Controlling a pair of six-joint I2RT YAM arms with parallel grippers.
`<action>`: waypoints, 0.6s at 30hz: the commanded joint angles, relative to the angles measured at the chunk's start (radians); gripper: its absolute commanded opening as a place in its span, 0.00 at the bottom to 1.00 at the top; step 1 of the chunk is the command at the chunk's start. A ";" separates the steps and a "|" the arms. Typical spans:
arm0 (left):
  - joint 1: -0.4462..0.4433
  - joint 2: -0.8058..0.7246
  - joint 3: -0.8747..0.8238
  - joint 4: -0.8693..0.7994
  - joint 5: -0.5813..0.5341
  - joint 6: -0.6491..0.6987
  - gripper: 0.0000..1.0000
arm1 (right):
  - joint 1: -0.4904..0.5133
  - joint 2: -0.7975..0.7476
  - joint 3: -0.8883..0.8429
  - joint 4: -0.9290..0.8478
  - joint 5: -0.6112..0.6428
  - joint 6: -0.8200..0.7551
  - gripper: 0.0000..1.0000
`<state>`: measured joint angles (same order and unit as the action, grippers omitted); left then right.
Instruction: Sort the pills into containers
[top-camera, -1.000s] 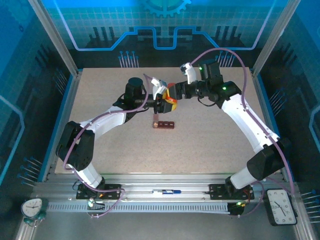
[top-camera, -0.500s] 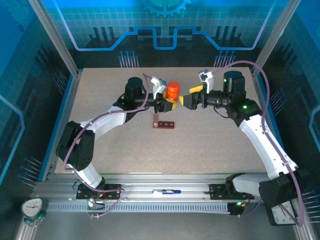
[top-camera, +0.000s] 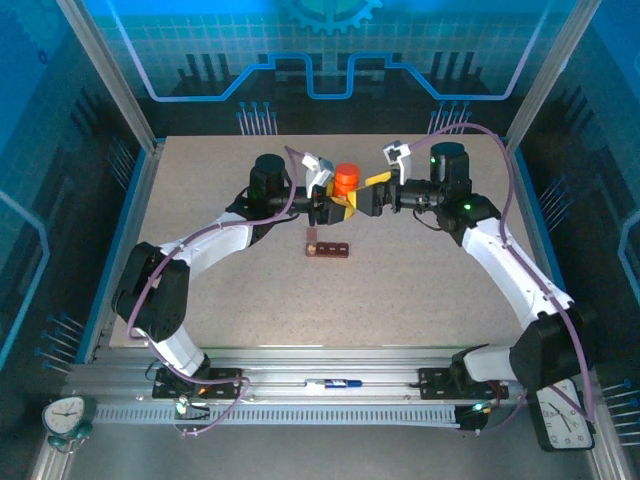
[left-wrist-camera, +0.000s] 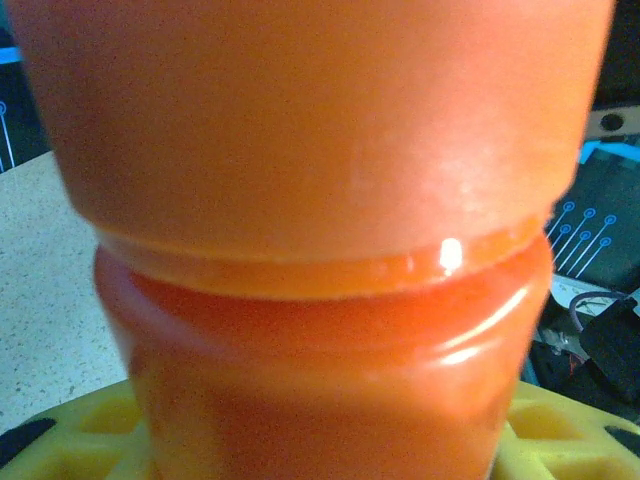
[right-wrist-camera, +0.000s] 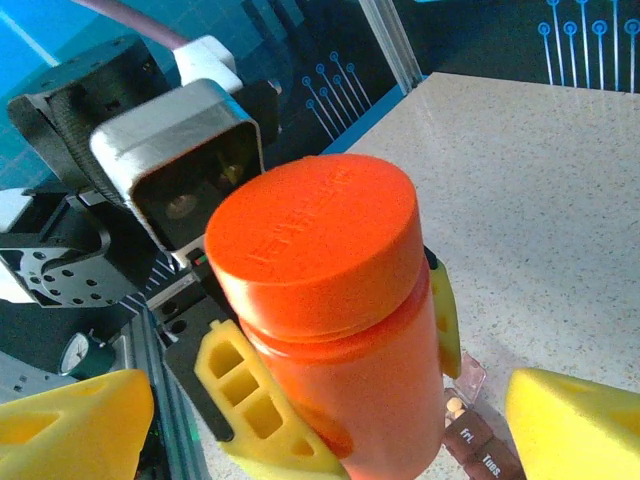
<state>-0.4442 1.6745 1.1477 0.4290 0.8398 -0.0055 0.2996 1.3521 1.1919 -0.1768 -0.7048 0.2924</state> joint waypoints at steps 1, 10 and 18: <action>-0.006 -0.032 0.024 0.059 0.041 -0.027 0.15 | 0.018 0.028 0.020 0.062 -0.009 0.019 0.91; -0.009 -0.027 0.026 0.083 0.050 -0.050 0.15 | 0.041 0.067 0.015 0.169 -0.005 0.082 0.88; -0.012 -0.026 0.028 0.085 0.048 -0.053 0.15 | 0.066 0.114 0.032 0.197 -0.010 0.103 0.79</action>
<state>-0.4492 1.6745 1.1477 0.4629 0.8547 -0.0536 0.3519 1.4544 1.1927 -0.0231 -0.7048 0.3809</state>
